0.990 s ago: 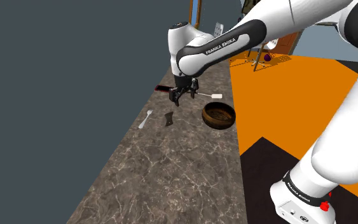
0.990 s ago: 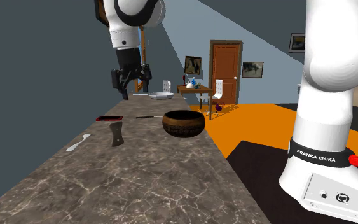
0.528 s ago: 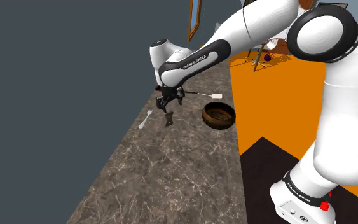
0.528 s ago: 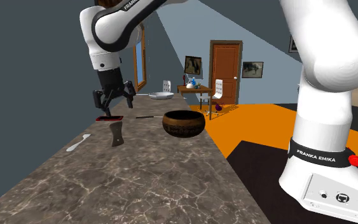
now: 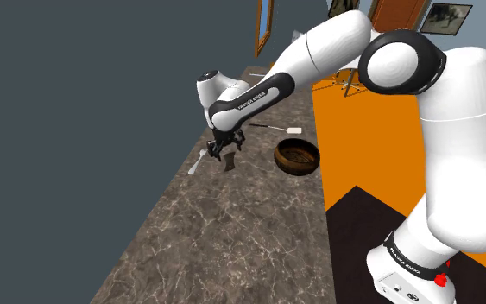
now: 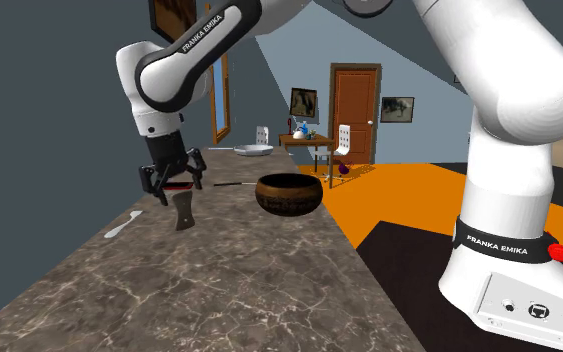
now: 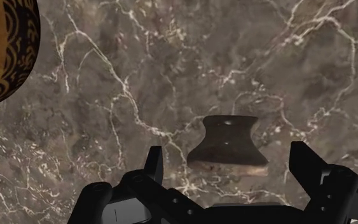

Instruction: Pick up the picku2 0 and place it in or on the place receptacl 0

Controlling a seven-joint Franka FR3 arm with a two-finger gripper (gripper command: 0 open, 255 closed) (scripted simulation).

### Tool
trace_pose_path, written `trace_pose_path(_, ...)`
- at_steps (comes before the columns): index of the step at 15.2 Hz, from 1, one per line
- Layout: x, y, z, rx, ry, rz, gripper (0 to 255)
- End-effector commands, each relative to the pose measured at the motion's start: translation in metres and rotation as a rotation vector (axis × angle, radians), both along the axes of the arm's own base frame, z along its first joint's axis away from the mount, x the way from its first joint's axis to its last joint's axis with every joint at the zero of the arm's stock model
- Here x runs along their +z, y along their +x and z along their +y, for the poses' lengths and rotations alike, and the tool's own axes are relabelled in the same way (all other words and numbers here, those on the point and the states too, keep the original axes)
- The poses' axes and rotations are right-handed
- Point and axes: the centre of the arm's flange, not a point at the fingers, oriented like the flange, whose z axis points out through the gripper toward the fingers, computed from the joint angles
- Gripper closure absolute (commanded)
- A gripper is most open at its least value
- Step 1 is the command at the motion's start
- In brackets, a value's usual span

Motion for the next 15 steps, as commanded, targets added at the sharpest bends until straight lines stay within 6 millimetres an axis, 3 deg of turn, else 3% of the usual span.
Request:
trace_pose_path(1,-0.0115,-0.0007,-0.0024,0.0,0.0,0.0,0)
trace_pose_path(2,-0.0196,-0.0011,-0.0042,0.0,0.0,0.0,0)
trace_pose_path(10,-0.0196,-0.001,-0.0042,0.0,0.0,0.0,0)
trace_pose_path(11,-0.0196,-0.001,-0.0042,0.0,0.0,0.0,255)
trace_pose_path(15,-0.0197,-0.001,-0.004,0.0,0.0,0.0,255)
